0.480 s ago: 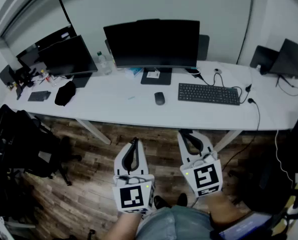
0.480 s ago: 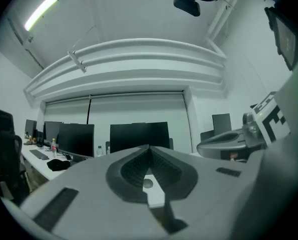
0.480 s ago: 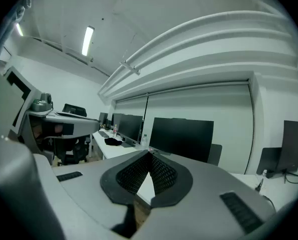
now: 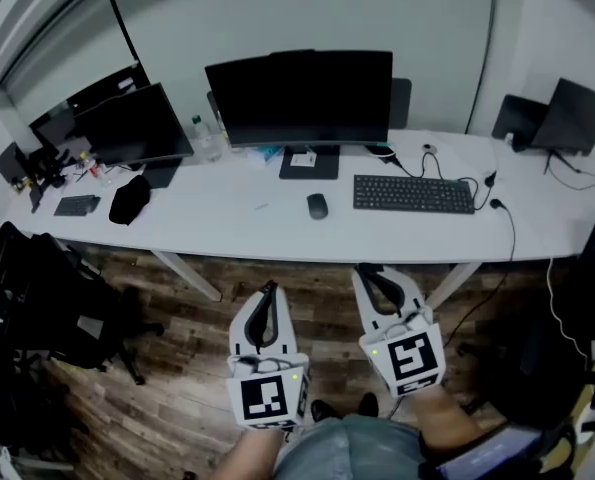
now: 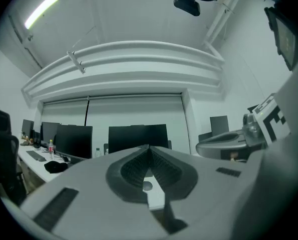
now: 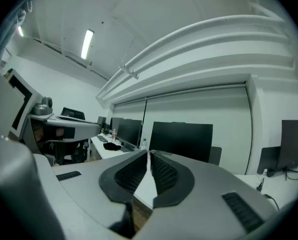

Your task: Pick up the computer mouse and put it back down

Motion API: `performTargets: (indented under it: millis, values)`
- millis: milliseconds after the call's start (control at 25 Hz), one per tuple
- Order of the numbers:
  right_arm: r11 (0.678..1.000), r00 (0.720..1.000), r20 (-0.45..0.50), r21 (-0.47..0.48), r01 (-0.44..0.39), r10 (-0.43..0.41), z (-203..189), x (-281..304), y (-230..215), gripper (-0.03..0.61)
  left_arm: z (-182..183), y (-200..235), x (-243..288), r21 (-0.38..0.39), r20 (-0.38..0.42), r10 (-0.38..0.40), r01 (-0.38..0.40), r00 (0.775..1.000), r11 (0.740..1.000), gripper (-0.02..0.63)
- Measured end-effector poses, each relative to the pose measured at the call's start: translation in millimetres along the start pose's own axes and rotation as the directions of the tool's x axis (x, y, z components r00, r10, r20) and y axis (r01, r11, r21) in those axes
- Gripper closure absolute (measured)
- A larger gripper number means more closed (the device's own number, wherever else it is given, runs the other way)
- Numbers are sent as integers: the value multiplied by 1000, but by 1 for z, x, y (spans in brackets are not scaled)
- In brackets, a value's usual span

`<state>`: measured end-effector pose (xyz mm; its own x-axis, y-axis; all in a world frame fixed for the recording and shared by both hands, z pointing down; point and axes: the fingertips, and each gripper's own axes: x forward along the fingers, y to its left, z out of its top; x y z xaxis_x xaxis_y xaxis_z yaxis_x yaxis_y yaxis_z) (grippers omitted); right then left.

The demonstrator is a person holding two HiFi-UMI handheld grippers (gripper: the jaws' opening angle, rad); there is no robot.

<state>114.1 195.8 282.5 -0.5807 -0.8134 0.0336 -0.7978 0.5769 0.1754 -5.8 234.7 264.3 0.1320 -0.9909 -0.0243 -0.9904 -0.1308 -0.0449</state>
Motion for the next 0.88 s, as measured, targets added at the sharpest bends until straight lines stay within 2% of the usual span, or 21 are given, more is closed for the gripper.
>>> performTargets:
  millis: [40,80,120,400,880]
  values:
    - [1000,1000,0,9,-7,7,0,2,2,500,2,1,0,1,-2,-7,7,1000,1000,606]
    - [1000,1000,-3,10,-14,14,1,3,4,377,6,3,1,1,9,-13,13,1000,1000,606]
    - [1000,1000,-3,6,-13,13,2,5,5,322,10,5,1,3,30,-17,17,999,1000,606]
    - [999,999,30,-24,40,-39,12,10,21,333,9,28,-5,11,82,-39,38,996,999,606]
    - [998,998,2,-24,59,-59,3,30,31,351,-12,57,6,-9,39,-41,41,998,999,606]
